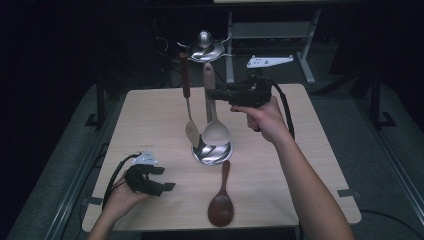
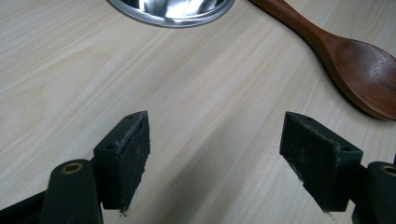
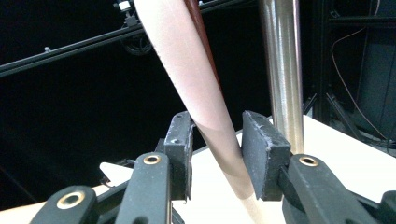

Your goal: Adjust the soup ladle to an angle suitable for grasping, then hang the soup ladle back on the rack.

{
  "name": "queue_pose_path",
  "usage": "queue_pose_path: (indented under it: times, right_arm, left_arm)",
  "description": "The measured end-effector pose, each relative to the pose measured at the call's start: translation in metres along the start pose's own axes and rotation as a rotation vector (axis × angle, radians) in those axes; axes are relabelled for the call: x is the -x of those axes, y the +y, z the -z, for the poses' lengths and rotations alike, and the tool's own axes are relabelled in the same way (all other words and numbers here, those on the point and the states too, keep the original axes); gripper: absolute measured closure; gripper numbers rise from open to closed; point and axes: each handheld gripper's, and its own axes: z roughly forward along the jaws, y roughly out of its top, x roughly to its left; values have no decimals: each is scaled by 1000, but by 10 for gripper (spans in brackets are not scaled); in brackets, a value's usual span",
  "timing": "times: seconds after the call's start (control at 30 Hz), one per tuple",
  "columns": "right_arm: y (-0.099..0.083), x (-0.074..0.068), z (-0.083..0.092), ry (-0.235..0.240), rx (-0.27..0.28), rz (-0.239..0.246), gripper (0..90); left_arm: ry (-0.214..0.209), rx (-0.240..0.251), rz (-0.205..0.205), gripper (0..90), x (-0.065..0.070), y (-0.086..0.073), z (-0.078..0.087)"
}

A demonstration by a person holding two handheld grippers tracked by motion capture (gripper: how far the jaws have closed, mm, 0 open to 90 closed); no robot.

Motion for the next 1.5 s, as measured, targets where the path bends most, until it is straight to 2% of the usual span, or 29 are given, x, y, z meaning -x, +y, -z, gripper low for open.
queue_pose_path:
  times: [0.1,0.3,0.47,0.57,0.6,0.7,0.93,1.1,1.23,1.5]
  right_arm:
    - [0,-1,0,-1,-2,1,639]
    - [-2,-4,3,-23,-2,33,542]
    - [-7,-10,8,-54,-15,83,462]
    - [-11,-14,12,-82,-31,108,426]
    - [-13,-16,13,-93,-34,112,418]
    - [-21,-18,18,-111,-47,129,400]
    - [-44,-19,33,-165,-67,140,370]
    - [-62,-14,44,-209,-85,129,366]
    - [-77,-8,51,-231,-96,103,357]
    - [-110,4,59,-272,-122,72,336]
  left_arm:
    - [1,-1,-1,242,0,0,0]
    - [2,1,0,242,0,0,0]
    - [3,-4,-8,249,-1,1,2]
    - [-1,4,6,267,-1,1,4]
    - [-3,-3,-5,295,-2,1,5]
    - [-15,8,4,360,-2,2,7]
    - [-29,-10,4,597,0,6,13]
    - [-28,-3,3,787,2,12,19]
    - [-31,-3,15,897,3,17,24]
    - [-26,-19,7,899,7,24,29]
